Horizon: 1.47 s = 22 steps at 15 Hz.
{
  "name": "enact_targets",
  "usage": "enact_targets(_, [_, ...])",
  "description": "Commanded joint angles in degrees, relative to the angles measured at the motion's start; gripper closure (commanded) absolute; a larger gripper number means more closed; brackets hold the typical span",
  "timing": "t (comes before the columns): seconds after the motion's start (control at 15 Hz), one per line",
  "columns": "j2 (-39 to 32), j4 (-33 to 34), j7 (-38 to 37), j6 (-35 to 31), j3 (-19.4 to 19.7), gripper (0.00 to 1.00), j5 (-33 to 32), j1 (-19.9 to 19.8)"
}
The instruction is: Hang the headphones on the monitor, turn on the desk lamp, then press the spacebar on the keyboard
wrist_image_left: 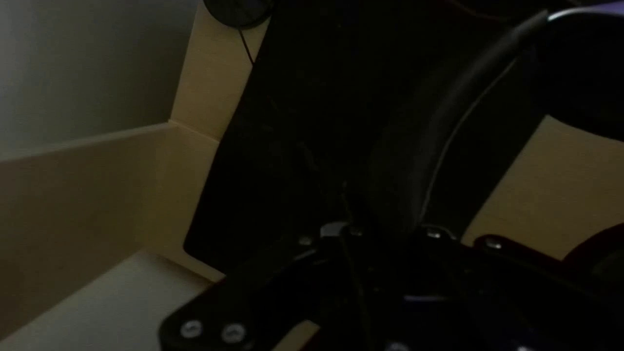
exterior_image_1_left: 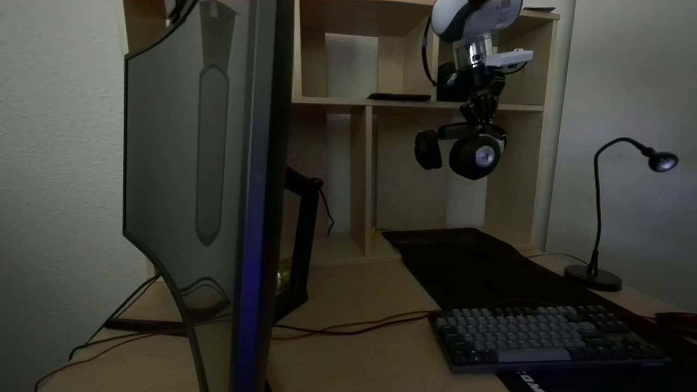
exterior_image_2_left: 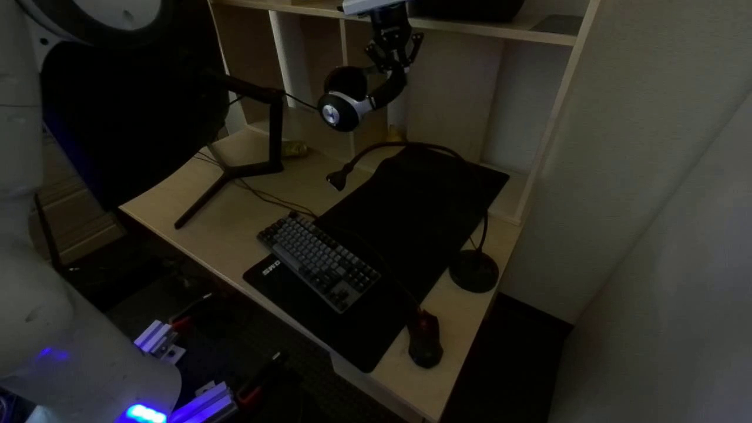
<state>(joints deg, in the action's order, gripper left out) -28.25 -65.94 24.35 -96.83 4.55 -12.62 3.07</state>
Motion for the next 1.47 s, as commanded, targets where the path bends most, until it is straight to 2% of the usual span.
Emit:
enact_targets(0.0, [13.1,-13.6,6.3,-4.0,-2.8,0.96,6.5,-1.9])
enact_targets(0.07, [15.9,-16.0,6.1,-4.0,-2.7,0.96,9.2,-2.3])
enact_targets(0.13, [8.1,-7.1,3.8,-1.3,-1.4,0.83,5.7,-0.5])
enact_targets(0.27, [12.6,-11.1,4.4,-1.7,-1.4,0.83,7.8,-0.7])
enact_targets(0.33, [13.8,-12.2,4.3,-1.6,-3.3,0.83,7.5,-2.4])
enact_targets(0.4, [14.4,-13.1,4.3,-1.8,-3.3,0.96,7.6,-2.4])
enact_targets(0.53, [15.2,-15.3,3.6,-3.4,-5.0,0.96,6.9,-0.5])
enact_targets(0.6, [15.8,-16.8,3.5,-5.1,-4.4,0.96,7.1,1.5])
enact_targets(0.67, [16.0,-17.3,2.3,-5.8,-7.2,0.96,6.8,1.5])
enact_targets(0.87, [14.8,-17.7,-0.7,-8.0,-11.2,0.96,7.5,4.9])
enact_targets(1.07, [13.5,-17.7,-4.2,-11.3,-13.7,0.96,6.8,7.7])
enact_targets(1.13, [13.3,-16.8,-3.9,-9.1,-13.4,0.83,7.1,7.2])
enact_targets(1.33, [12.5,-16.9,-5.1,-10.2,-14.1,0.83,6.7,8.4])
enact_targets(1.4, [12.4,-16.9,-5.1,-10.3,-14.0,0.96,6.7,8.2])
